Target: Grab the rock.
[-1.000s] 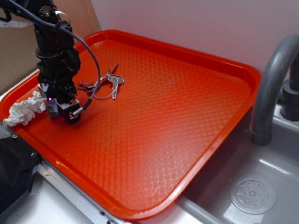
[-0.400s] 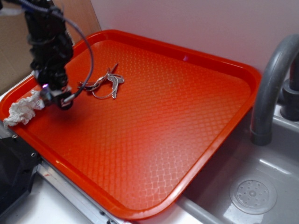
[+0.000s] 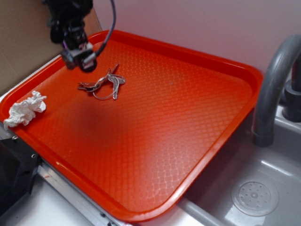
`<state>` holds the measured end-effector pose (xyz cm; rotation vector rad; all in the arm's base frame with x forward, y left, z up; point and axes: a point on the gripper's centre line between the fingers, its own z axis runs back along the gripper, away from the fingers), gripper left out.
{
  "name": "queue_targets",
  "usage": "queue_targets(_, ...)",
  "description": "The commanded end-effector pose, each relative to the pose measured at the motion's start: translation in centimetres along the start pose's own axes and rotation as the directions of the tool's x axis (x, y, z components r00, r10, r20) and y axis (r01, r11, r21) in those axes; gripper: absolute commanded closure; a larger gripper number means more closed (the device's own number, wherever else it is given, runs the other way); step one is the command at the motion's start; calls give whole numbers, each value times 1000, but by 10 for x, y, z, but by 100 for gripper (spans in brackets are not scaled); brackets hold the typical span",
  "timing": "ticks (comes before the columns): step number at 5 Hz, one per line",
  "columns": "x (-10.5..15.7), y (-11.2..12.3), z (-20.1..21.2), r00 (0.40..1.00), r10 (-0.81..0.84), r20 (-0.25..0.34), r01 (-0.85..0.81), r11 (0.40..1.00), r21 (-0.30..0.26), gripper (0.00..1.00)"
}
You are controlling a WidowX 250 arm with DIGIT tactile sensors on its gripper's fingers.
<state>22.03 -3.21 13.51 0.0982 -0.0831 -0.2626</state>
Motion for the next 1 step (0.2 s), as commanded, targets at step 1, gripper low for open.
queue_targets(1, 0, -29, 55, 980, -140, 140, 141, 990, 0, 100)
